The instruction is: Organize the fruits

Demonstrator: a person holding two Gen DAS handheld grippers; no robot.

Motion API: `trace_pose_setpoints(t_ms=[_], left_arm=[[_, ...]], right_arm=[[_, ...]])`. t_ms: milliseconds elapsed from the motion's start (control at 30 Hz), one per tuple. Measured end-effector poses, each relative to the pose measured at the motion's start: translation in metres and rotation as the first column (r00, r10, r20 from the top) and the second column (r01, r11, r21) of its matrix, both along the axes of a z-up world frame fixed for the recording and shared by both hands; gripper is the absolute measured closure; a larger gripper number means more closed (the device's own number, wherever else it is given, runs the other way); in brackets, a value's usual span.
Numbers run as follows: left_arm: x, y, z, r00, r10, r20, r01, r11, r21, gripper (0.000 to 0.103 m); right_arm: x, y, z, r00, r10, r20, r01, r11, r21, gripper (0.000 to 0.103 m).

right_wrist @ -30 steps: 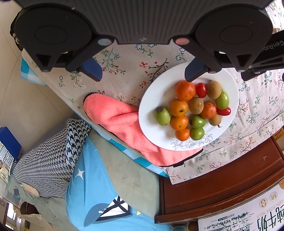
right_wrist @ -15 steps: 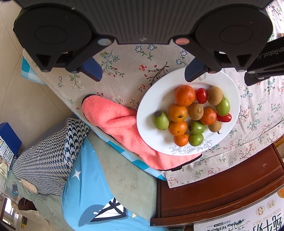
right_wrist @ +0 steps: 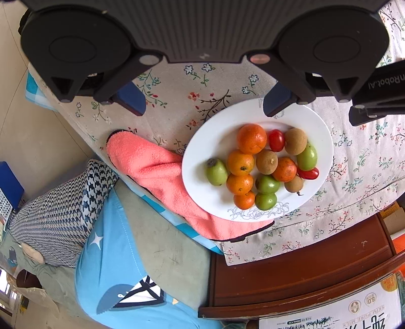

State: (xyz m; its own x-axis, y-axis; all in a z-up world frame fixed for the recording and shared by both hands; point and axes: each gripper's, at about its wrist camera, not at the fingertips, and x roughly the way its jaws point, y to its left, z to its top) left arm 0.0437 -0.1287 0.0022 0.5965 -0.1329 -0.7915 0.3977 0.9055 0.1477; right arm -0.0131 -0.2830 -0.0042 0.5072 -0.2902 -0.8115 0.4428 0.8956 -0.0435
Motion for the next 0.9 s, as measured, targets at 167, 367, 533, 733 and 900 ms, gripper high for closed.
trace_pose_setpoints(t_ms=[167,367,533,733,900], left_arm=[[-0.004,0.005,-0.001,1.000,-0.002,0.011,0.002,1.000,0.022,0.007],[-0.008,0.016,-0.003,1.000,0.002,0.013,-0.003,0.999,0.036,0.007],[-0.011,0.029,-0.005,1.000,0.007,0.009,-0.007,0.999,0.033,0.007],[-0.017,0.052,-0.006,1.000,0.009,0.009,-0.009,0.999,0.033,0.006],[-0.022,0.073,-0.009,1.000,0.028,0.002,-0.028,0.999,0.040,0.006]], right_arm=[[-0.002,0.004,-0.004,1.000,0.028,0.009,-0.029,0.999,0.022,0.004],[-0.004,0.011,-0.008,0.997,0.067,0.024,-0.068,0.997,0.031,0.004],[-0.006,0.020,-0.011,0.995,0.100,0.031,-0.101,0.994,0.049,0.004],[-0.012,0.034,-0.015,0.985,0.165,0.055,-0.169,0.983,0.070,0.004],[-0.023,0.054,-0.025,0.969,0.236,0.070,-0.242,0.967,0.082,0.004]])
